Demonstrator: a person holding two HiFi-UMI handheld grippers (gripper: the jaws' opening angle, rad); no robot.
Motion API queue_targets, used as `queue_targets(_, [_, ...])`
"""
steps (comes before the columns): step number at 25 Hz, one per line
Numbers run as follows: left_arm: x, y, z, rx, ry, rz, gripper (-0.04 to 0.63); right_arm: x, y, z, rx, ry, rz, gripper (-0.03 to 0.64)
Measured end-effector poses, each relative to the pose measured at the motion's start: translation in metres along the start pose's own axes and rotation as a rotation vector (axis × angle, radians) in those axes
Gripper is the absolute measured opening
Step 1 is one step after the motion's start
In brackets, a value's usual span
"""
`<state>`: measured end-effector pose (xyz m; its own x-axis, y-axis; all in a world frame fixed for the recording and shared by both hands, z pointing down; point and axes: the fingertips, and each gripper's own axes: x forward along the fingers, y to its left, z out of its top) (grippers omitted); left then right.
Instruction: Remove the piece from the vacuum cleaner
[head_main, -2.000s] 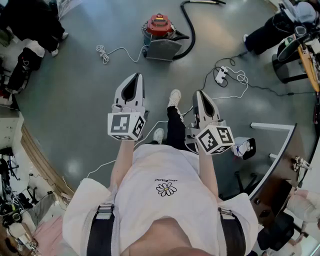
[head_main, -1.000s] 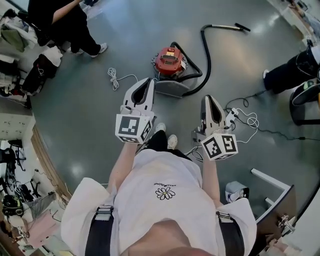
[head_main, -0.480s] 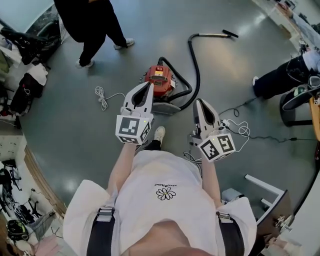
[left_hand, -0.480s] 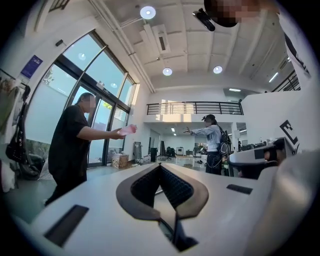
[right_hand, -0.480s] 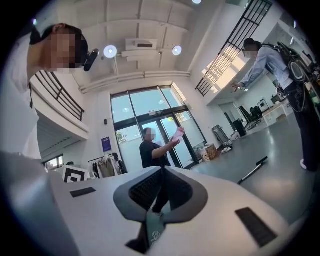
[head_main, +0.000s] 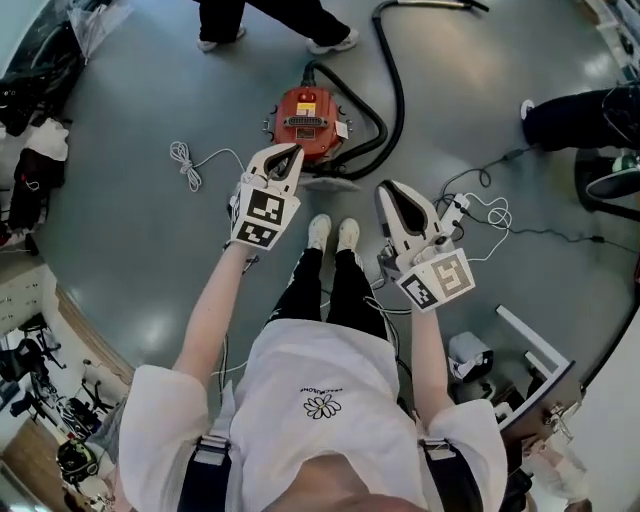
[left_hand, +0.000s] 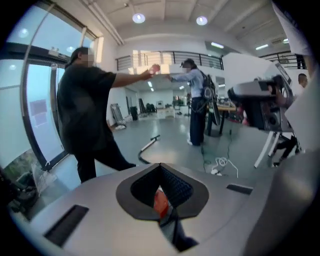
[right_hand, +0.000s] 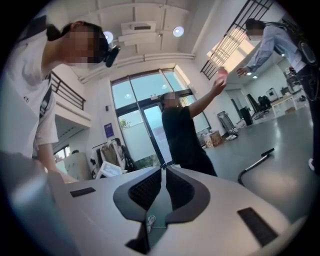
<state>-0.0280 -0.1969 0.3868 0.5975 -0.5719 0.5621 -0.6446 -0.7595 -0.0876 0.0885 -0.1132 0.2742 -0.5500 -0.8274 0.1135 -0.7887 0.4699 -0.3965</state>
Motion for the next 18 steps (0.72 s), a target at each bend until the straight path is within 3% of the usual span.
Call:
queue_targets(3, [0.070,0.005,-0.077,0.099,0.215,-0.075,0.005,0.025,-0.029,-0.052,-0.124,0.122,0.073,0.033])
queue_targets(4, [0.094,0.008,-0.102,0.131,0.281,-0.096,0.005,0.034,-0.040,-0.073,-0.158,0.165,0.089,0.106])
queue_targets(5, [0.117,0.011,-0.124,0.153,0.339,-0.116,0.005,0.042,-0.052,-0.094,-0.181,0.203,0.103,0.110])
queue_targets(7, [0.155,0.016,-0.167,0.172,0.443,-0.150,0.005,0.056,-0.074,-0.136,-0.206,0.274,0.123,0.173])
queue_targets(10, [0.192,0.013,-0.227,0.193,0.605,-0.197,0.005,0.064,-0.098,-0.207,-0.326,0.463,0.144,0.193])
queue_targets(15, [0.235,0.012,-0.285,0.293,0.750,-0.228,0.005,0.059,-0.138,-0.352,-0.639,0.848,0.243,0.193])
queue_targets(18, [0.248,0.009,-0.309,0.333,0.831,-0.253,0.005,0.055,-0.151,-0.413,-0.700,0.985,0.307,0.193])
